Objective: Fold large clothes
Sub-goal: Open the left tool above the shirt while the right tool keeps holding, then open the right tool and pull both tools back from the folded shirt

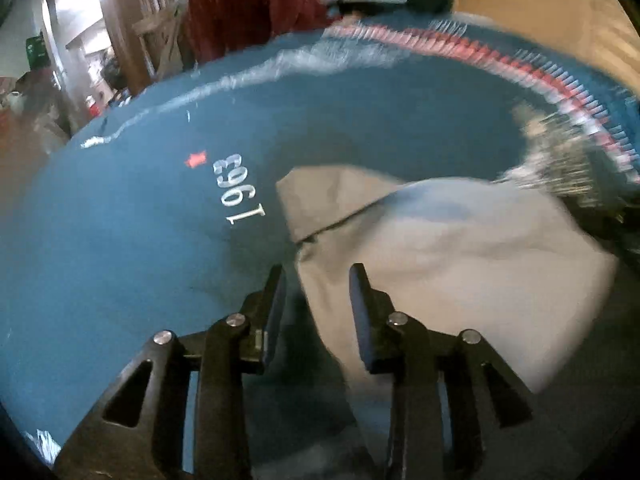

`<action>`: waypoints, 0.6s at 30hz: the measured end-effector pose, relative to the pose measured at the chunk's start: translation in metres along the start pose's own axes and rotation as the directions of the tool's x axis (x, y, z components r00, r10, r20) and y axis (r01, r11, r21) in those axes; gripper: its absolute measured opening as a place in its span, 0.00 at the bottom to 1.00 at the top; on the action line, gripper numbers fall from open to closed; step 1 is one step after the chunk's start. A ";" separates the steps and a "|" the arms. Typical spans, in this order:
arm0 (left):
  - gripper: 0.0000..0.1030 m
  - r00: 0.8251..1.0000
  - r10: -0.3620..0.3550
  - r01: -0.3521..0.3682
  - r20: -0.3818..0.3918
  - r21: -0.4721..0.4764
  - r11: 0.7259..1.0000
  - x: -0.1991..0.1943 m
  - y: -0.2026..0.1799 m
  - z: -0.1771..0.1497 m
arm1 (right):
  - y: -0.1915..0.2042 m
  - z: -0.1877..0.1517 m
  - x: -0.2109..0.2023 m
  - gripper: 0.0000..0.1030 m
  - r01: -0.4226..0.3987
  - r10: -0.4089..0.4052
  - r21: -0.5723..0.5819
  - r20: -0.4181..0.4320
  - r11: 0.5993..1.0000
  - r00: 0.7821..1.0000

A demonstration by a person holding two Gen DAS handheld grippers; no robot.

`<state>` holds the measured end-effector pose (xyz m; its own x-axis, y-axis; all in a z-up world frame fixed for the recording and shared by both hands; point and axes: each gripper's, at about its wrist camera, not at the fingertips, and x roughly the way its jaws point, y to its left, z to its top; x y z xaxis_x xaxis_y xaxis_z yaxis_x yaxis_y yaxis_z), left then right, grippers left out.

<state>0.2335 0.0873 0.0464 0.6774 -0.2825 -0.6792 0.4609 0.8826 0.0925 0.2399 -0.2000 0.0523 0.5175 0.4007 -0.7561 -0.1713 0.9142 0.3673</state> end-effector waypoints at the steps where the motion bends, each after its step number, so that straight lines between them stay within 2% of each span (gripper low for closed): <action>1: 0.31 0.999 -0.031 0.030 0.032 0.033 0.999 -0.024 -0.009 -0.010 | 0.010 -0.016 -0.026 0.20 -0.014 0.015 -0.022 0.045 1.000 0.999; 3: 0.35 0.993 -0.104 0.101 0.050 0.053 0.993 -0.067 -0.023 -0.040 | 0.024 -0.053 -0.055 0.21 -0.012 0.015 -0.044 0.084 0.999 0.996; 5: 0.39 0.987 -0.156 0.153 0.033 0.078 0.985 -0.095 -0.040 -0.071 | 0.035 -0.107 -0.066 0.22 -0.028 0.030 -0.039 0.054 0.999 0.998; 6: 0.45 0.987 -0.160 0.159 0.010 0.083 0.984 -0.099 -0.045 -0.081 | 0.044 -0.134 -0.063 0.24 -0.016 0.017 -0.042 0.030 0.999 0.999; 8: 0.47 0.992 -0.124 0.126 -0.026 0.086 0.988 -0.099 -0.056 -0.110 | 0.045 -0.166 -0.052 0.40 0.013 -0.013 -0.026 -0.018 1.000 1.000; 9: 0.48 0.991 -0.125 0.127 -0.041 0.053 0.991 -0.096 -0.055 -0.118 | 0.046 -0.182 -0.048 0.40 0.030 -0.030 -0.025 0.013 0.999 0.999; 10: 0.48 0.993 -0.115 0.115 -0.037 0.018 0.993 -0.099 -0.050 -0.122 | 0.049 -0.185 -0.050 0.40 0.049 -0.048 -0.036 0.039 0.998 0.998; 12: 0.47 0.995 -0.087 0.086 -0.042 -0.029 0.996 -0.118 -0.047 -0.117 | 0.063 -0.180 -0.055 0.43 0.120 -0.119 -0.057 0.014 0.991 0.993; 15: 0.48 0.999 -0.043 0.043 -0.006 -0.059 0.997 -0.161 -0.046 -0.126 | 0.084 -0.179 -0.084 0.47 0.127 -0.124 -0.074 0.042 0.989 0.991; 16: 0.48 1.000 -0.020 0.020 -0.009 -0.062 0.998 -0.172 -0.045 -0.133 | 0.093 -0.184 -0.099 0.49 0.133 -0.128 -0.086 0.061 0.987 0.990; 18: 0.48 0.999 0.022 -0.025 -0.033 -0.091 0.996 -0.176 -0.036 -0.148 | 0.104 -0.205 -0.118 0.62 0.137 -0.131 -0.104 0.060 0.985 0.990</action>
<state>0.0128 0.1612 0.0552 0.6681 -0.2508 -0.7006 0.3900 0.9198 0.0427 -0.0107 -0.1400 0.0688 0.5848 0.2732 -0.7638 -0.1850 0.9617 0.2023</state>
